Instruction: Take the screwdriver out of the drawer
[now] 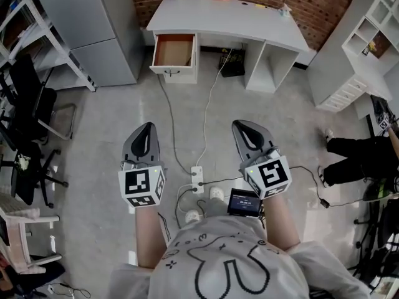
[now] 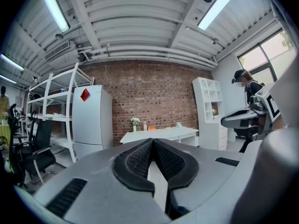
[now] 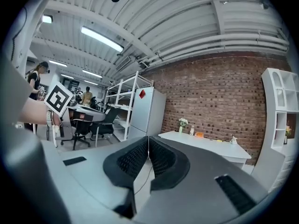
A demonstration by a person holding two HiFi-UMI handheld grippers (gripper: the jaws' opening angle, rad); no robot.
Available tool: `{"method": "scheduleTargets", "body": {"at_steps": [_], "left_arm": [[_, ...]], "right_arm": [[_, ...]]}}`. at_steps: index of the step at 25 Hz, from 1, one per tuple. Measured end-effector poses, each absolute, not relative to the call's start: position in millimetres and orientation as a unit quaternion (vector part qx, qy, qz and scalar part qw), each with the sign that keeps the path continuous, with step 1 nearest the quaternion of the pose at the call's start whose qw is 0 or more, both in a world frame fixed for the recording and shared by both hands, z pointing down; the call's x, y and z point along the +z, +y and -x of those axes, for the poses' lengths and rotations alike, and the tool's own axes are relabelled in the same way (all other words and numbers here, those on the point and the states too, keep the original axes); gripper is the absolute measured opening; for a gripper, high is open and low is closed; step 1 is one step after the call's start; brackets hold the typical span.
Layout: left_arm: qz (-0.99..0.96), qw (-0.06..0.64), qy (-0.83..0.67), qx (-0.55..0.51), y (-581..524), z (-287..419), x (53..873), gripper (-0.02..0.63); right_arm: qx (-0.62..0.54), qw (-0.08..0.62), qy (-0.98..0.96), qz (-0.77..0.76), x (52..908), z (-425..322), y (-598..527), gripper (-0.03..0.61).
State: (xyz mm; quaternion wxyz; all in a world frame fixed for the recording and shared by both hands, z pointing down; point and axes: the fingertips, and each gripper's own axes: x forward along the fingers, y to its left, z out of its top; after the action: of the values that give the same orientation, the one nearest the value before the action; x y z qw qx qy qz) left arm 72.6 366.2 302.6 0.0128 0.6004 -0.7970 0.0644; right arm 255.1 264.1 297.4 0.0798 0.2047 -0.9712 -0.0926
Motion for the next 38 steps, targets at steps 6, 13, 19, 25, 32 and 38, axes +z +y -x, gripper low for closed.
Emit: {"method": "scheduleTargets", "body": {"at_steps": [6,13,19,25,32,38], "left_arm": [[-0.588,0.001,-0.806,0.062,312,-74,287,0.012],[-0.570,0.002,-0.819,0.062,281,-67,288,0.012],[-0.573,0.002,-0.816,0.073,259,-51,291,0.012],[-0.600,-0.003,-0.796,0.078,217,-17,294,0.012],[-0.642,-0.019,-0.761,0.091,168,62,292,0.012],[-0.668,-0.022,-0.739,0.082,140,150,286,0.012]], "right_arm": [[-0.094,0.071,-0.975,-0.187,287,-249,203,0.021],[-0.080,0.057,-0.980,-0.174,288,-239,158,0.021],[-0.073,0.059,-0.980,-0.175,295,-222,137,0.021],[-0.072,0.070,-0.973,-0.208,304,-200,108,0.021],[-0.090,0.086,-0.962,-0.242,310,-119,82,0.021],[-0.070,0.072,-0.953,-0.287,300,-38,61,0.021]]}}
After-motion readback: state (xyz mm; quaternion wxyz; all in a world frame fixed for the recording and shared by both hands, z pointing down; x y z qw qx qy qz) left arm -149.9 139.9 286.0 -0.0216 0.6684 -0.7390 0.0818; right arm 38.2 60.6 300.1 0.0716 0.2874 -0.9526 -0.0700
